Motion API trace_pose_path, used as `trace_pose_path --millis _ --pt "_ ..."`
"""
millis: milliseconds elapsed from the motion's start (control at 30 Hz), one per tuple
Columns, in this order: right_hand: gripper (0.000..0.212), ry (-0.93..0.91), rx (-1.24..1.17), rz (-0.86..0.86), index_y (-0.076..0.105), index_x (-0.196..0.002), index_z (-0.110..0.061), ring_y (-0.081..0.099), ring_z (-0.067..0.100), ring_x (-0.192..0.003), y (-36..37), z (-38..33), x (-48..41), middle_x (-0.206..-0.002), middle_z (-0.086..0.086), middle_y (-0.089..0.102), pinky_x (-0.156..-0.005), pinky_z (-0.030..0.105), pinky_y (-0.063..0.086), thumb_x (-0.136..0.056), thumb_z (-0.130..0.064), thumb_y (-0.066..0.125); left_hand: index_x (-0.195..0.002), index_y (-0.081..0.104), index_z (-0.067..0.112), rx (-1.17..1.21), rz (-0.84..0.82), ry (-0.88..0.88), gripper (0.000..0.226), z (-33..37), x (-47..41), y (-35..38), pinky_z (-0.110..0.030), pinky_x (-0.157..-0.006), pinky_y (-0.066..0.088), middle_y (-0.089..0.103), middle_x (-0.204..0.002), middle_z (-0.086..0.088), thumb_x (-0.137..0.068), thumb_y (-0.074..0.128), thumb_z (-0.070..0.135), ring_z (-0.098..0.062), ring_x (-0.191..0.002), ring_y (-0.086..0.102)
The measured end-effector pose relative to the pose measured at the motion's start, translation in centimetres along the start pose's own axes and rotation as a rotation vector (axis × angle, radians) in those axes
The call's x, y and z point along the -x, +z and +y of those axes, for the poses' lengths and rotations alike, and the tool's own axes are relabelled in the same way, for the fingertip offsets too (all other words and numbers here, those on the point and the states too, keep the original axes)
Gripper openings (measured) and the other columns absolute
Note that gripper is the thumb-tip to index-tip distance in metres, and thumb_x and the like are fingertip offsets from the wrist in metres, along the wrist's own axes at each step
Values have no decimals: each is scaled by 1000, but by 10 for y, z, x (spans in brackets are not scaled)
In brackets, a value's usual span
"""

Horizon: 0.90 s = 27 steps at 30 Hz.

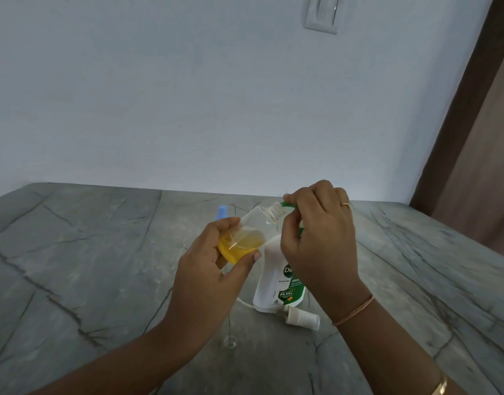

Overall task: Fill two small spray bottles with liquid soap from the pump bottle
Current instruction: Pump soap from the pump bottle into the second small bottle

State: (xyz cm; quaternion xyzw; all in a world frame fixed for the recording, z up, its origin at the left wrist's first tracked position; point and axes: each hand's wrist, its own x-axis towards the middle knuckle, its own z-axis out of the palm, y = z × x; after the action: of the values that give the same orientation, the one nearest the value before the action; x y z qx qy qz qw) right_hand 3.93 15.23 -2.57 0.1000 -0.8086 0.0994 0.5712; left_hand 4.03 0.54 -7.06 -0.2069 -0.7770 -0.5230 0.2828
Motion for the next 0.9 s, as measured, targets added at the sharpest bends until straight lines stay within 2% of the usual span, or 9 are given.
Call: trace_pose_path --millis 167,333,500,767,900 --pt "24 -9 4 17 65 -84 -3 52 28 -72 1 3 0 -80 12 56 -67 32 36 -77 -7 42 -110 44 36 22 -2 -4 48 2 0 0 2 -73 42 53 -100 23 -66 61 45 2 -89 58" --pt "21 -15 -6 79 66 -82 -1 49 29 -69 6 -2 9 -77 13 55 -62 34 36 -76 -3 46 -111 45 35 4 -6 -7 50 1 1 1 -13 -75 51 61 -111 11 -66 62 44 -11 -95 62" --pt "23 -2 -18 71 66 -82 -2 49 28 -70 7 -1 12 -77 12 55 -62 34 37 -78 -5 44 -111 44 35 -1 -12 -11 51 0 2 2 -1 -73 45 56 -105 16 -65 61 47 -8 -91 61" --pt "25 -33 34 -8 64 -82 -2 52 29 -71 -2 3 -3 -79 12 57 -65 35 39 -77 -9 41 -110 43 36 2 -5 -9 49 0 1 2 4 -73 40 50 -98 26 -66 61 46 5 -86 56" --pt "25 -40 22 19 65 -82 -1 52 29 -70 -1 3 -1 -77 13 57 -65 34 37 -77 -7 42 -110 43 35 6 -5 0 48 1 2 2 4 -75 40 50 -98 26 -66 61 45 6 -87 55"
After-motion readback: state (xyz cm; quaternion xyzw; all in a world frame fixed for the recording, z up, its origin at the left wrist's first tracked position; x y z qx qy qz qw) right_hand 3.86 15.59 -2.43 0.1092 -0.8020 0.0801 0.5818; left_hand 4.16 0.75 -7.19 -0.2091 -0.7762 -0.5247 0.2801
